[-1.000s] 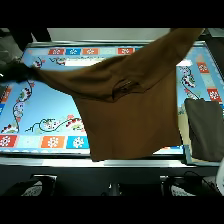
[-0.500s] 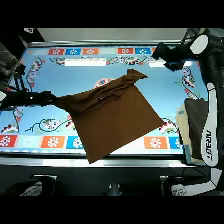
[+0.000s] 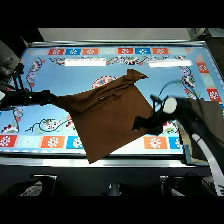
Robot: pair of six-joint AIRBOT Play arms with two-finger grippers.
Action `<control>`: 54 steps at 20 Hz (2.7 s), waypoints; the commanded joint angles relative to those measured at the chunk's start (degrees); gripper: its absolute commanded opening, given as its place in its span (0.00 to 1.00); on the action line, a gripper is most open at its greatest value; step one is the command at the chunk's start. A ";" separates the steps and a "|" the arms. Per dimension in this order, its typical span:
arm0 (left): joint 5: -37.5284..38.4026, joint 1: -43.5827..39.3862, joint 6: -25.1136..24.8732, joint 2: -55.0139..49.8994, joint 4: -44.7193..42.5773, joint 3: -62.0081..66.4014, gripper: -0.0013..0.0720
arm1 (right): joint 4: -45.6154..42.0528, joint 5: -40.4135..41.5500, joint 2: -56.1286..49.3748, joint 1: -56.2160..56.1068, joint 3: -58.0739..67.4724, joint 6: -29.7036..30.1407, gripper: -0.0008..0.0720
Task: Fold the shirts.
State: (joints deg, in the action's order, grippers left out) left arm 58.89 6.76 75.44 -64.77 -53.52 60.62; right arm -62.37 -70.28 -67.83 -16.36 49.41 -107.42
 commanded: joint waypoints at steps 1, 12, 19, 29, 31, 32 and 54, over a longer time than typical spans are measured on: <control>0.20 0.04 -0.07 0.02 0.17 0.07 0.05 | 18.82 13.90 2.45 -1.62 -17.29 3.02 0.90; -0.17 -0.07 -0.07 0.26 2.36 0.11 0.05 | 28.94 42.95 -3.30 -4.22 -17.09 -0.79 0.48; -6.12 3.69 -1.95 5.90 4.35 14.34 0.05 | 6.84 22.01 9.40 7.82 4.92 18.14 0.03; -27.89 7.32 -1.51 19.54 4.42 50.95 0.05 | -19.10 6.88 32.46 12.98 41.11 2.16 0.03; -28.35 7.32 -4.13 18.47 4.39 50.95 0.05 | -19.10 -0.68 29.94 12.98 41.11 2.19 0.03; -28.37 7.32 -6.32 17.53 4.39 50.95 0.05 | -19.08 -5.07 27.82 12.98 41.09 2.19 0.04; 3.98 -1.18 -0.39 -33.66 3.48 33.35 0.80 | 4.07 16.09 -23.10 14.49 25.64 5.07 0.58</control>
State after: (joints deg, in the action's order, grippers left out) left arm 57.10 6.22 72.66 -96.49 -49.47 93.34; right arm -59.92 -55.55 -90.17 -2.92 73.17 -103.90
